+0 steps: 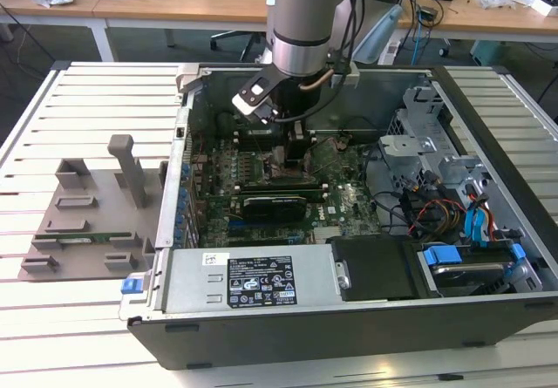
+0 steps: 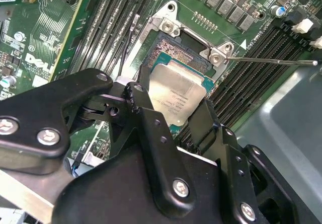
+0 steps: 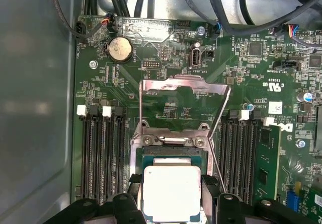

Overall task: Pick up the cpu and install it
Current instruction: 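Place the cpu into insertion slot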

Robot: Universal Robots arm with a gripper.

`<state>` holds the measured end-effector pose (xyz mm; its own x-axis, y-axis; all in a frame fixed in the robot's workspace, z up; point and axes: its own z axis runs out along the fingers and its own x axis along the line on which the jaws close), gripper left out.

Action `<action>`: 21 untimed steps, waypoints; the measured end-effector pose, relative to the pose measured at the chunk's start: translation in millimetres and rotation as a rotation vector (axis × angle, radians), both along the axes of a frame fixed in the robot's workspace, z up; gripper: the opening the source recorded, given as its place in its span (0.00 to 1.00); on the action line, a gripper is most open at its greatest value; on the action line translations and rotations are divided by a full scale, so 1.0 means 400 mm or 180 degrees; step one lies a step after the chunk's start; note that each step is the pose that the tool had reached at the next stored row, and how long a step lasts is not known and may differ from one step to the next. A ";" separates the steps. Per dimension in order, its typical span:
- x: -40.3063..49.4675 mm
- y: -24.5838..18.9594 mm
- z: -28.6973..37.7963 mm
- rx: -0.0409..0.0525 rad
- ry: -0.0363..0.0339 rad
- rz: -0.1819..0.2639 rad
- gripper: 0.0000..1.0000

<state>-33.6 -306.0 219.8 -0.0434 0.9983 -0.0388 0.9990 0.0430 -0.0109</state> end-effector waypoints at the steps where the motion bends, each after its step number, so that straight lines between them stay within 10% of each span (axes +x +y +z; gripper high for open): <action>1: 0.000 0.000 -0.002 0.0000 0.0000 0.0000 0.55; 21: -0.009 -0.007 -0.039 -0.0002 0.0000 -0.0009 0.55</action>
